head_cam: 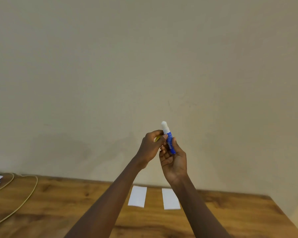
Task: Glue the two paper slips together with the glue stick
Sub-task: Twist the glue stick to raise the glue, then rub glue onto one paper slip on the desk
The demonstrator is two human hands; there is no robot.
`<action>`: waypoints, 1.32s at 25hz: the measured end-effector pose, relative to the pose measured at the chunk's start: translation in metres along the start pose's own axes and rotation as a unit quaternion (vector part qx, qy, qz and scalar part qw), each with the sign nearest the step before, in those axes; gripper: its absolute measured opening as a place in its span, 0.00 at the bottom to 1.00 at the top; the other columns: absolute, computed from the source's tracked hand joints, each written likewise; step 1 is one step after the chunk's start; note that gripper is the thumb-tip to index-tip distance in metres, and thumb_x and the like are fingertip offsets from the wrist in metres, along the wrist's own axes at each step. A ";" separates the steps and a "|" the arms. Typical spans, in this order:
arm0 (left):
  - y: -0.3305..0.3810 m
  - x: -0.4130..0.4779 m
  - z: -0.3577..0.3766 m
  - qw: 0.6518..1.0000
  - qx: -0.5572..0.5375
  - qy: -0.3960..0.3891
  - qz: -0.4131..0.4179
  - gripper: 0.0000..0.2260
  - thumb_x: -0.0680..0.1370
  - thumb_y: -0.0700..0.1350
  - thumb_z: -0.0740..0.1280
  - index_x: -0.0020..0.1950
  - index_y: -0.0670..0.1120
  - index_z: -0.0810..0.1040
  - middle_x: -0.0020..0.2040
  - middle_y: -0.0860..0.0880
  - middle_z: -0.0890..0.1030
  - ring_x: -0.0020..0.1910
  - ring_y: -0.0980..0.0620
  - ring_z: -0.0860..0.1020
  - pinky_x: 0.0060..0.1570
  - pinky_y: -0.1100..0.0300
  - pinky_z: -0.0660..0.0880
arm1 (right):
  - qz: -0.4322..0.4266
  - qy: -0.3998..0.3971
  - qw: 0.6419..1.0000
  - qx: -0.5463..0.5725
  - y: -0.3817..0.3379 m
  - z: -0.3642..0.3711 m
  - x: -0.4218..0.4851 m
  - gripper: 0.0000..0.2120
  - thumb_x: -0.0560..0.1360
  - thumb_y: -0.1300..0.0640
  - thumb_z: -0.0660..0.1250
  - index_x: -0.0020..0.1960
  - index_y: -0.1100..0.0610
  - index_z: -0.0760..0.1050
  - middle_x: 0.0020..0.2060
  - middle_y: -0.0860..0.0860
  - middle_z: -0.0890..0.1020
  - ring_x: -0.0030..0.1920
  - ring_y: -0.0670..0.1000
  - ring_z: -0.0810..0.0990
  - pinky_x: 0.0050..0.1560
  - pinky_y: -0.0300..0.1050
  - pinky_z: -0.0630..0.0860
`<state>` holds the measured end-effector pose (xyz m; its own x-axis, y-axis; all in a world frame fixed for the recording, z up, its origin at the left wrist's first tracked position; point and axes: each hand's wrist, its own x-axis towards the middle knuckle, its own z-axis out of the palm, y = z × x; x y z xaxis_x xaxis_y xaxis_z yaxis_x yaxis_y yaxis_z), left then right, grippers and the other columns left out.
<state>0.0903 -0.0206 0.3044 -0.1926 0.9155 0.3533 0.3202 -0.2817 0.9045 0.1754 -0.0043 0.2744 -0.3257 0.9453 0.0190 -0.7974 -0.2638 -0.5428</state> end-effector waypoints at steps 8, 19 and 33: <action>-0.095 -0.020 0.008 0.990 -0.057 -0.016 -0.127 0.10 0.78 0.44 0.61 0.57 0.45 0.76 0.47 0.51 0.80 0.42 0.57 0.80 0.40 0.74 0.75 | 0.061 0.106 0.991 -0.049 0.050 -0.072 0.006 0.07 0.71 0.56 0.65 0.46 0.57 0.76 0.28 0.48 0.82 0.28 0.45 0.79 0.29 0.35 0.76; -0.264 -0.064 -0.002 0.901 0.026 0.158 -0.403 0.11 0.77 0.37 0.56 0.50 0.37 0.77 0.54 0.37 0.79 0.47 0.45 0.77 0.48 0.54 0.76 | 0.108 0.169 0.940 -0.274 0.161 -0.179 0.039 0.13 0.76 0.61 0.60 0.60 0.60 0.71 0.38 0.52 0.77 0.34 0.48 0.76 0.34 0.38 0.74; -0.307 -0.057 -0.003 0.889 0.089 0.176 -0.414 0.12 0.79 0.41 0.55 0.56 0.39 0.76 0.56 0.40 0.79 0.52 0.46 0.77 0.49 0.57 0.75 | 0.004 -0.018 0.630 -0.776 0.231 -0.219 0.098 0.17 0.72 0.58 0.67 0.56 0.63 0.66 0.52 0.61 0.77 0.49 0.56 0.76 0.45 0.47 0.74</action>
<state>-0.0001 0.0128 0.0079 -0.6990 0.6320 -0.3346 0.0697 0.5259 0.8477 0.0708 0.0692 -0.0328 -0.3610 0.9325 0.0153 0.6533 0.2646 -0.7093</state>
